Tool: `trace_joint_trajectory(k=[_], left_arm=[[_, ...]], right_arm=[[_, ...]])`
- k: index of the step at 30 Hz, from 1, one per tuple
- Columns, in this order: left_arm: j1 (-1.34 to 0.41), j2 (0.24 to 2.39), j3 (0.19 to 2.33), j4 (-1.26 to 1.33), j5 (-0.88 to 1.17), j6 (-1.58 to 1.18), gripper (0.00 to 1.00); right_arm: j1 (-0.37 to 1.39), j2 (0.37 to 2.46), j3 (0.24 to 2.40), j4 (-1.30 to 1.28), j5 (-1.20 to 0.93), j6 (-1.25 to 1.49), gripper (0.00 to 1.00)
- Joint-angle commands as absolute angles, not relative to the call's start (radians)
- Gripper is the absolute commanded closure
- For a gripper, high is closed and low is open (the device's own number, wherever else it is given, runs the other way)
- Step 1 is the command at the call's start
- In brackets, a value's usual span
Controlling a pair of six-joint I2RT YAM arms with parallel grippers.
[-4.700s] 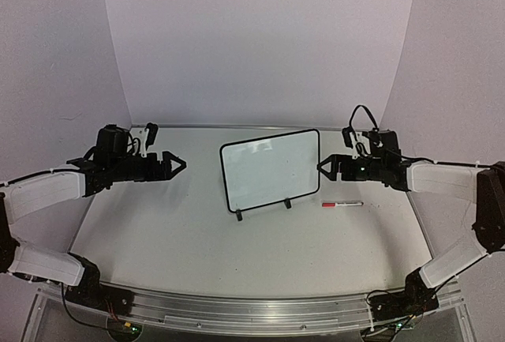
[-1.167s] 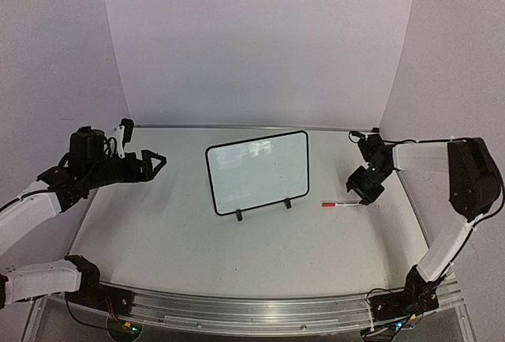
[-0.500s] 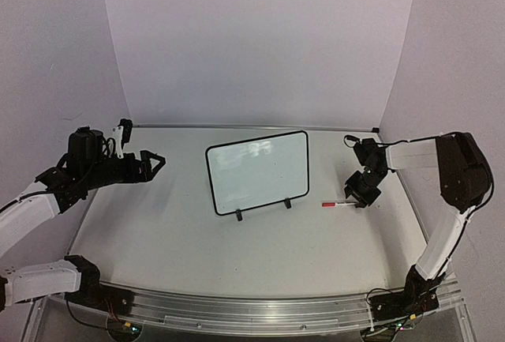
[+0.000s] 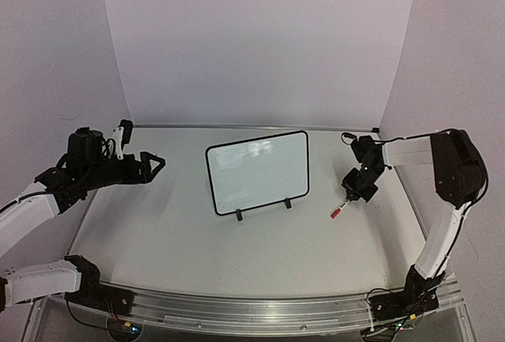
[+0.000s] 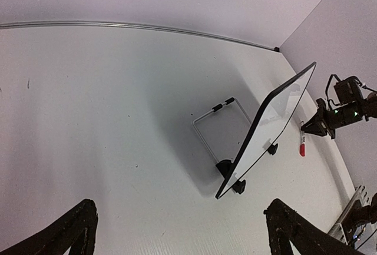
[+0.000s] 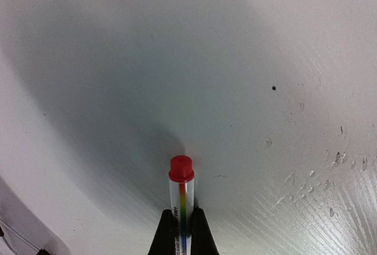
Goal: Write a sentence on the whiteboard
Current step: Pick up the whiteboard marker from the center of the board.
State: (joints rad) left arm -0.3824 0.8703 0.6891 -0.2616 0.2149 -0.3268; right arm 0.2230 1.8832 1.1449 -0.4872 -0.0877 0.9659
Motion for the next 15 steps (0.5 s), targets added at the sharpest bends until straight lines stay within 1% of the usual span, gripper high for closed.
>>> trace_joint_trajectory(k=[1,5,9,12,15], left_arm=[[-0.379,0.844,0.718,-0.272,0.316,-0.280,0.01],[-0.382,0.846,0.770,-0.273,0.411,-0.291,0.02],[-0.402,0.859,0.845,-0.273,0.467,-0.332,0.02],[-0.438,0.882,0.900,-0.244,0.503,-0.369,0.02],[-0.498,0.916,0.934,-0.203,0.505,-0.401,0.02]], right_arm=[[0.217,1.885,1.163,-0.502,-0.098,0.960,1.00],[0.218,1.776,1.114,-0.430,-0.149,0.944,1.00],[0.227,1.600,0.997,-0.218,-0.269,0.926,1.00],[0.270,1.463,0.936,-0.078,-0.307,0.906,1.00],[0.349,1.349,0.921,-0.005,-0.282,0.857,1.00]])
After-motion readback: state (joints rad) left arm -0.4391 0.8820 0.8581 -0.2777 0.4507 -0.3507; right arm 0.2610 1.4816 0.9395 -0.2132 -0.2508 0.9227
